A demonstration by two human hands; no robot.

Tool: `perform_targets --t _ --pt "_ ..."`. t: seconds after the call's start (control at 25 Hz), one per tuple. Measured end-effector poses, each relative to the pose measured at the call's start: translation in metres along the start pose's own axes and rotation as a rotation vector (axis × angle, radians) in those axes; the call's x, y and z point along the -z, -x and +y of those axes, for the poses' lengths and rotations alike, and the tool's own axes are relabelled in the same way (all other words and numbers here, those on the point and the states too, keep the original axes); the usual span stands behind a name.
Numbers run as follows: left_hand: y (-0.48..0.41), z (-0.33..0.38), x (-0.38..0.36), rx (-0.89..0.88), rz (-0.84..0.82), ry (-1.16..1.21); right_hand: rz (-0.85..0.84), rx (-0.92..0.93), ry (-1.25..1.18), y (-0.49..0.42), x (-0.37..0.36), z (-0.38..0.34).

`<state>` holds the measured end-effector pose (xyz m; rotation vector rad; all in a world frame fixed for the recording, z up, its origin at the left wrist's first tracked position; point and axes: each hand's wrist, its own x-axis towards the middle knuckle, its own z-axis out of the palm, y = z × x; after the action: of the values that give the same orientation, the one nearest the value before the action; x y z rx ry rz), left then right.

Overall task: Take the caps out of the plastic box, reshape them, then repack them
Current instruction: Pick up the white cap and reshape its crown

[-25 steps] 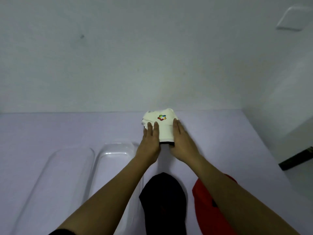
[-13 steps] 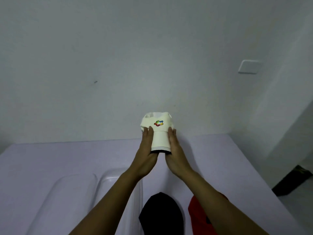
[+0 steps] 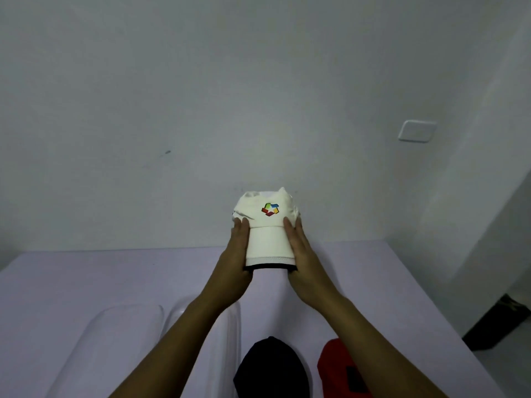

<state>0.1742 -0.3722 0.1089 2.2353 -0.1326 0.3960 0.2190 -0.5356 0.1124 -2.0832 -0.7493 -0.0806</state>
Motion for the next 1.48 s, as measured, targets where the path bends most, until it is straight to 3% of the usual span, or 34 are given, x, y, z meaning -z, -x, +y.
perform_targets --t 0.16,0.28,0.48,0.64,0.76,0.84,0.96,1.12,1.24,1.32,1.48 --pt "0.010 0.016 -0.012 -0.061 0.114 0.131 0.079 0.001 -0.097 0.001 -0.005 0.007" --pt "0.020 0.023 -0.019 0.063 0.056 0.408 0.055 -0.053 -0.183 0.002 -0.006 0.007" --pt "0.019 0.010 -0.033 0.094 0.146 0.492 0.104 -0.105 -0.494 0.009 -0.041 -0.001" --pt "0.030 0.001 -0.031 0.096 0.086 0.436 0.145 -0.027 -0.322 0.026 -0.047 0.008" --pt "0.033 -0.018 -0.001 0.013 -0.127 0.196 0.129 0.031 0.013 0.034 -0.032 0.025" --pt "0.025 -0.022 0.021 0.074 -0.124 0.279 0.116 0.112 0.147 0.038 -0.024 0.031" --pt "-0.001 -0.014 0.039 0.210 0.077 0.512 0.094 0.207 0.180 0.045 -0.028 0.025" --pt "-0.022 -0.010 0.044 0.294 -0.099 0.441 0.134 0.244 0.210 0.045 -0.037 0.016" --pt "-0.024 -0.005 0.050 0.229 -0.152 0.483 0.140 0.273 0.247 0.046 -0.035 0.019" --pt "-0.022 0.000 0.051 0.170 -0.108 0.502 0.080 0.259 0.254 0.048 -0.030 0.019" --pt "-0.018 -0.003 0.055 0.136 -0.001 0.541 -0.257 0.257 0.166 0.053 -0.004 0.011"
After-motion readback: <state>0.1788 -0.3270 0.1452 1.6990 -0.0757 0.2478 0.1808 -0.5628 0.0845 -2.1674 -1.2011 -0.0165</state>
